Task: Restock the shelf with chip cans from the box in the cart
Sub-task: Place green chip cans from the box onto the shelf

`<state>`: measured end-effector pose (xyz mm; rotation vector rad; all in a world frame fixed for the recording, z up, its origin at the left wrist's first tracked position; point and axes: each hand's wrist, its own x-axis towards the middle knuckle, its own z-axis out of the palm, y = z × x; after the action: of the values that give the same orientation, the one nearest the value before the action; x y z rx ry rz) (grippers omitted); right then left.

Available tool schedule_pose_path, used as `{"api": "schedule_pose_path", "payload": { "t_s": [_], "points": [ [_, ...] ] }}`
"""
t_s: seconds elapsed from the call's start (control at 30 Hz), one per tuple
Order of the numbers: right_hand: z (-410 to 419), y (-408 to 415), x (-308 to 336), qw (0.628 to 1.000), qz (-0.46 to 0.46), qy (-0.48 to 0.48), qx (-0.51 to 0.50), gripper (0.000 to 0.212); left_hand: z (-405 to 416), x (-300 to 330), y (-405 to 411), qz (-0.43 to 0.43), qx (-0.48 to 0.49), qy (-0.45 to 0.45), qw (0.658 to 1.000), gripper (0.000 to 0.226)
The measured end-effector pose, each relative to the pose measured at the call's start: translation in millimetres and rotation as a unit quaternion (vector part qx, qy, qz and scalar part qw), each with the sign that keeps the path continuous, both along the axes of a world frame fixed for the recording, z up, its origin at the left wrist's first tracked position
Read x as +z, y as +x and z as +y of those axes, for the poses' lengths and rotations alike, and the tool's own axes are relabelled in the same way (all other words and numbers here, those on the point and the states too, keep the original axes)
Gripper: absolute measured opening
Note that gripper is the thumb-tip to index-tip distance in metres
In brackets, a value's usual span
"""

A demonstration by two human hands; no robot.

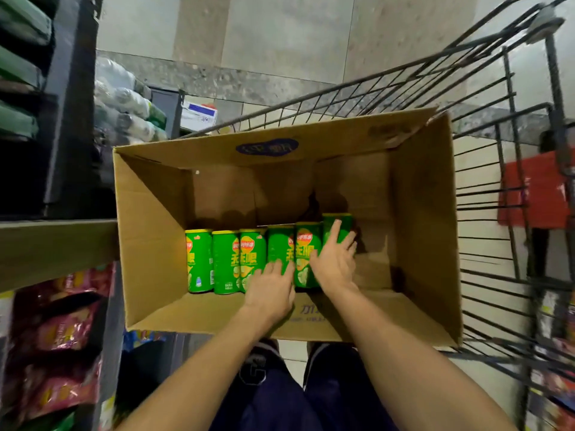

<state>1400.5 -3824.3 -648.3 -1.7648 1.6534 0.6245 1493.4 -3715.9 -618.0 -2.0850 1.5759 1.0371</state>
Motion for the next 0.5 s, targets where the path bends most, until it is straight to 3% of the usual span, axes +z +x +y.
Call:
{"api": "schedule_pose_path", "payload": {
  "t_s": [0.23,0.37,0.5],
  "points": [
    [-26.1,-31.5,-12.5,0.998,-0.054,0.007,0.02,0.082,-26.0,-23.7,-25.0,0.063,0.101,-0.042,0.992,0.083],
    [-35.5,-36.3,-15.2,0.996,-0.077,0.037,0.005,0.082,-41.4,-34.7,-32.1,0.122,0.189,-0.008,0.974,0.095],
    [-45.3,-48.2,-13.3,0.995,-0.088,0.045,0.005,0.085,-55.1,-46.6,-37.2,0.115,0.251,0.013,0.961,0.099]
  ]
}}
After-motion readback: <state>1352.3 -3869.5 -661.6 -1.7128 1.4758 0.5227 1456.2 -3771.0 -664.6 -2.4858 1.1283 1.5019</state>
